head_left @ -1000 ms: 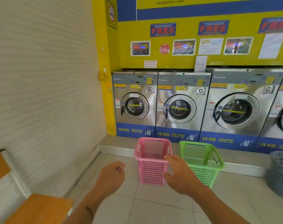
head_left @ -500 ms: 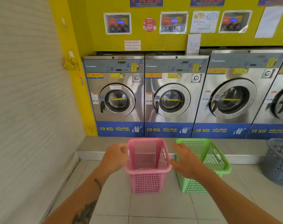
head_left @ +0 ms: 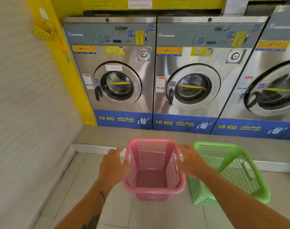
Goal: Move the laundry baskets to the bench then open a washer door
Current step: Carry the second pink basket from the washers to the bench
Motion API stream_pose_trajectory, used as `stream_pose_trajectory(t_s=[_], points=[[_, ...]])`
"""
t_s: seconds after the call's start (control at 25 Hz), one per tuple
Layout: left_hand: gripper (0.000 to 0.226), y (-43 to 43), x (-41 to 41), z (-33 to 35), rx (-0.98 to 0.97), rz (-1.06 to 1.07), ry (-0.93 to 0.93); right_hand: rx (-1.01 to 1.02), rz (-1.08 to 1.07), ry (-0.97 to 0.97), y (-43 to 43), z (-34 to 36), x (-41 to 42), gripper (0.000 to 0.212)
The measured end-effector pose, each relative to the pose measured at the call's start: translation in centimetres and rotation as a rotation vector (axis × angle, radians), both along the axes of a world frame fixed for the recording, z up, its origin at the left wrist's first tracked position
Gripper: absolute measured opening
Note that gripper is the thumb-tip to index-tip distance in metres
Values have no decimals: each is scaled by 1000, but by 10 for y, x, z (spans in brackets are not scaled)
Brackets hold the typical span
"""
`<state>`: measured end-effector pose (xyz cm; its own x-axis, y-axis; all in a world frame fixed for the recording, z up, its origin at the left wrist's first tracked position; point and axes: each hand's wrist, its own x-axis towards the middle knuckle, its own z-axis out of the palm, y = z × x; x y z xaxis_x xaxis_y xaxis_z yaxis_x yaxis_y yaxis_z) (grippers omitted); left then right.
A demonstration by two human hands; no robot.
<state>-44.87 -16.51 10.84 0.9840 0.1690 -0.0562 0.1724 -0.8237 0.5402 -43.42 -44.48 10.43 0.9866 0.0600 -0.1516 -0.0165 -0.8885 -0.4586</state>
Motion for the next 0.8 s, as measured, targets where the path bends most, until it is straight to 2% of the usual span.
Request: stream_pose_trajectory(t_s=[0.2, 0.36, 0.52, 0.68, 0.8], points=[[67, 8, 85, -91, 277, -85, 142, -99, -60, 250, -13, -92, 78, 70], [70, 21, 162, -180, 379, -225, 125, -127, -160, 334, -26, -176, 131, 71], [76, 29, 212, -269, 393, -278, 189, -139, -231, 404, -28, -252, 171, 74], [84, 27, 238, -351, 357, -264, 217, -201, -328, 340, -31, -321, 200, 88], [91, 27, 239, -400, 246, -191, 247, -204, -346, 306, -40, -372, 207, 97]])
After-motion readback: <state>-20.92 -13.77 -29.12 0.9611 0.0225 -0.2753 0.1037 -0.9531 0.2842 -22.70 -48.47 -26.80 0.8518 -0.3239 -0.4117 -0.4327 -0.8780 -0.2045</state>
